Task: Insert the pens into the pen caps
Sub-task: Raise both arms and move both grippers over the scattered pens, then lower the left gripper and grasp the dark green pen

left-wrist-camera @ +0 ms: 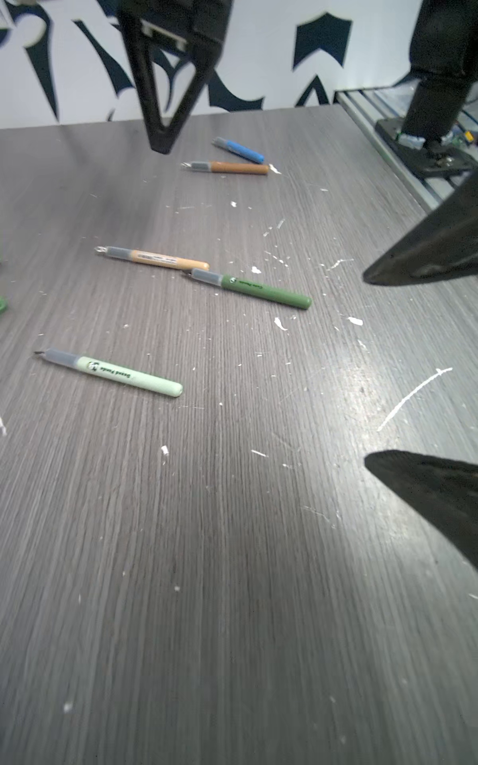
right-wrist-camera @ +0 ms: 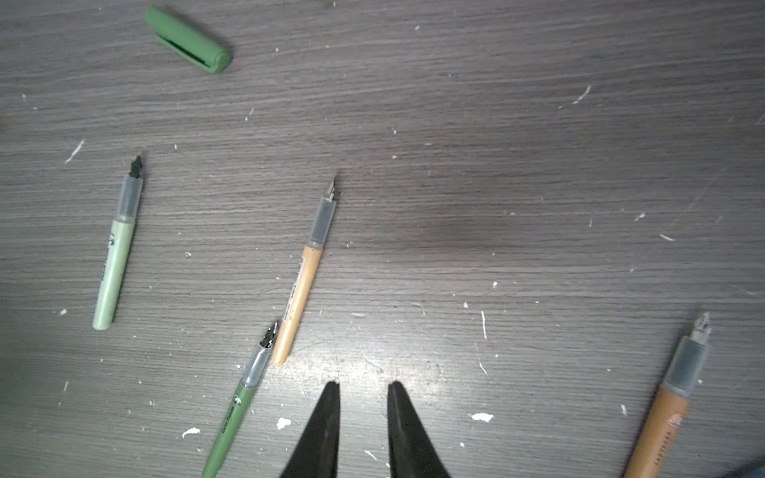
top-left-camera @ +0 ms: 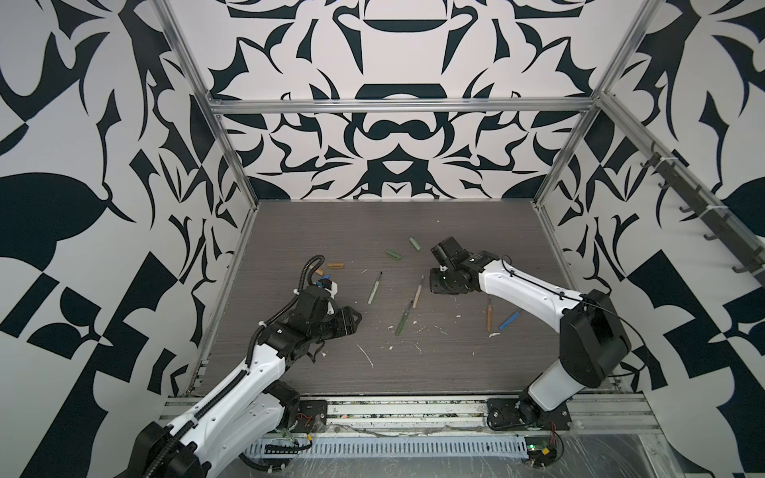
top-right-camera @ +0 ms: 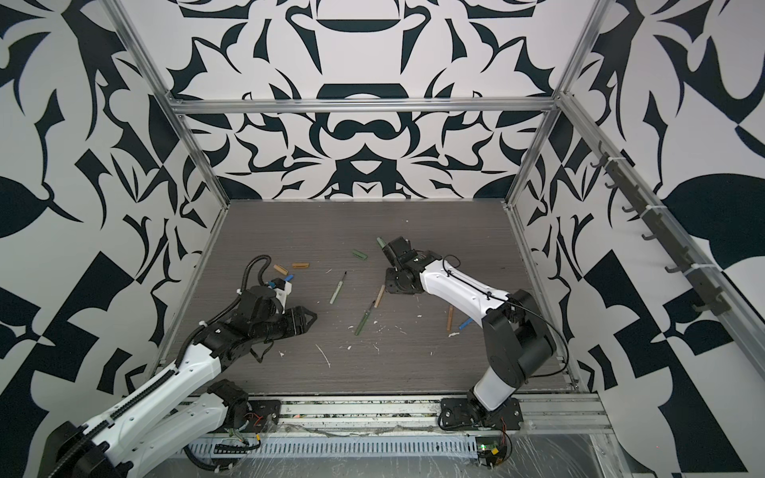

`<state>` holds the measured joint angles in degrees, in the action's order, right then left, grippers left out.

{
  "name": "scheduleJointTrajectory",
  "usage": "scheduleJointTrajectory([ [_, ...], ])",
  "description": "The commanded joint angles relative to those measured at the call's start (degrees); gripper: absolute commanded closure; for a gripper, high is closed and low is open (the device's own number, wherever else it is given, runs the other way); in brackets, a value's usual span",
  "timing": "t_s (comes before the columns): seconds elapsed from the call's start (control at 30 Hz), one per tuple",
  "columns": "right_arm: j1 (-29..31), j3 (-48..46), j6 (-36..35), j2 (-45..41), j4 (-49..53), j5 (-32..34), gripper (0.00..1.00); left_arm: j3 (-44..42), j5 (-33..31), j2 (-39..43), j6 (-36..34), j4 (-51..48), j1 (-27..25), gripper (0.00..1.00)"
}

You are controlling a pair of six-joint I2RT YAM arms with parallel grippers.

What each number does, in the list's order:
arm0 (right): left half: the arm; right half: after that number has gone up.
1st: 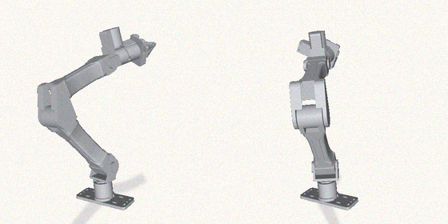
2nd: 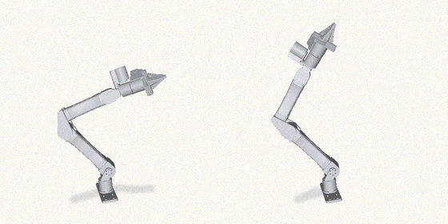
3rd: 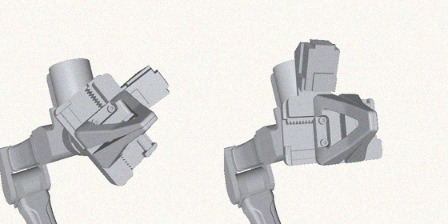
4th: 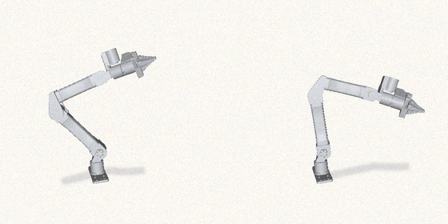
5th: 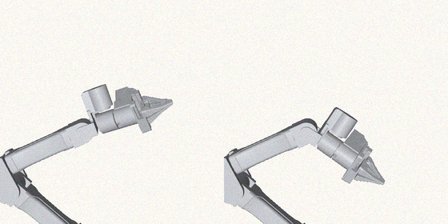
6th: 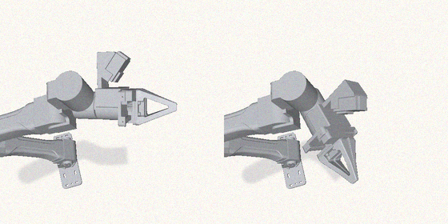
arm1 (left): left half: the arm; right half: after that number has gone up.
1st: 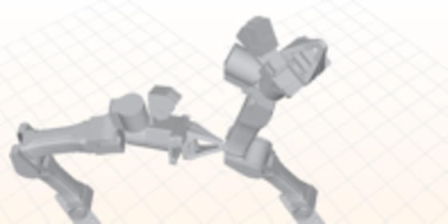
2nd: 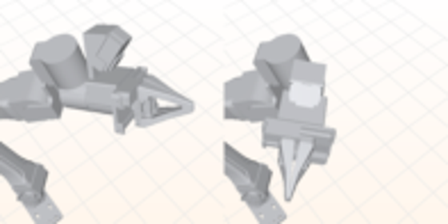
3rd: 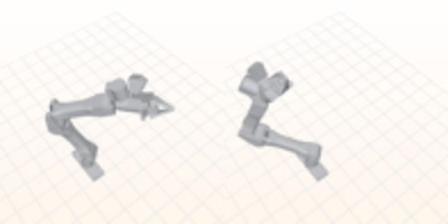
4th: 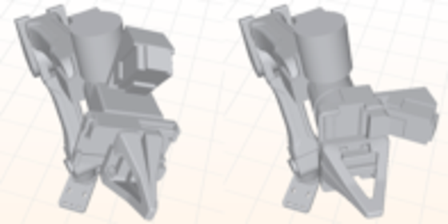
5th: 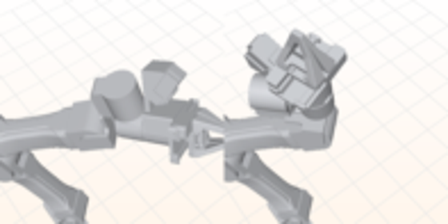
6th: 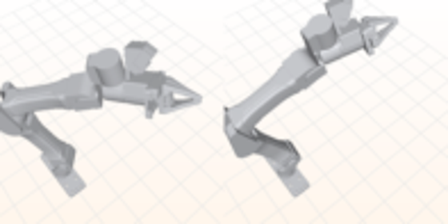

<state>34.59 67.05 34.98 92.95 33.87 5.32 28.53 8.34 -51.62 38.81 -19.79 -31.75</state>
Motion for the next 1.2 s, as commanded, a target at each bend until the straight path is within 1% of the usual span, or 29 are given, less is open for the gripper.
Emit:
scheduleJointTrajectory([
  [0.0, 0.18, 2.44, 0.97, -1.43, 0.69, 2.32, 0.76, 2.29, 1.16, -3.88, -1.24, 0.79, -4.29, 0.41],
  [0.1, 0.19, 1.46, 0.51, -2.44, 0.76, 2.12, 0.77, 6.58, -4.29, -8.65, -3.55, -2.24, -10.96, 0.45],
  [0.2, 0.13, -0.20, 0.52, -4.23, 0.53, 2.59, 0.77, 12.38, -8.47, -15.55, -6.27, -6.28, -16.43, 0.46],
  [0.27, 0.14, -1.65, 0.26, -5.83, 0.54, 3.08, 0.77, 16.98, -10.53, -20.66, -8.42, -9.51, -19.14, 0.47],
  [0.3, 0.17, -2.32, 0.03, -6.61, 0.60, 3.41, 0.77, 19.19, -11.66, -24.61, -9.33, -11.19, -20.15, 0.47],
  [0.4, 0.13, -5.07, -0.09, -8.86, 0.27, 4.18, 0.77, 26.27, -15.27, -32.36, -10.87, -16.05, -22.39, 0.52],
  [0.47, 0.19, -7.54, 0.00, -10.30, -0.39, 4.25, 0.77, 29.13, -16.57, -36.01, -11.70, -17.58, -22.92, 0.52],
  [0.6, 0.14, -11.24, 0.17, -12.59, -1.22, 4.55, 0.77, 34.76, -14.77, -42.23, -14.33, -19.76, -23.43, 0.53],
  [0.73, 0.21, -13.25, -0.32, -13.93, -1.18, 4.88, 0.77, 38.66, -14.17, -46.91, -15.30, -21.16, -23.45, 0.61],
  [0.83, 0.14, -14.59, -0.83, -14.71, -1.24, 5.21, 0.77, 40.34, -11.89, -50.00, -15.71, -21.27, -23.54, 0.67],
  [0.87, 0.17, -14.98, -1.00, -14.90, -1.19, 7.52, 0.77, 41.12, -11.44, -51.03, -15.89, -21.63, -23.67, 0.67],
  [1.0, 0.13, -15.86, -1.51, -15.30, -1.35, 8.55, 0.78, 44.07, -13.83, -54.19, -16.01, -23.73, -24.74, 0.68],
  [1.17, 0.20, -16.76, -1.63, -15.96, -1.41, 8.73, 0.78, 44.99, -15.16, -56.92, -14.87, -23.88, -24.77, 0.72],
])
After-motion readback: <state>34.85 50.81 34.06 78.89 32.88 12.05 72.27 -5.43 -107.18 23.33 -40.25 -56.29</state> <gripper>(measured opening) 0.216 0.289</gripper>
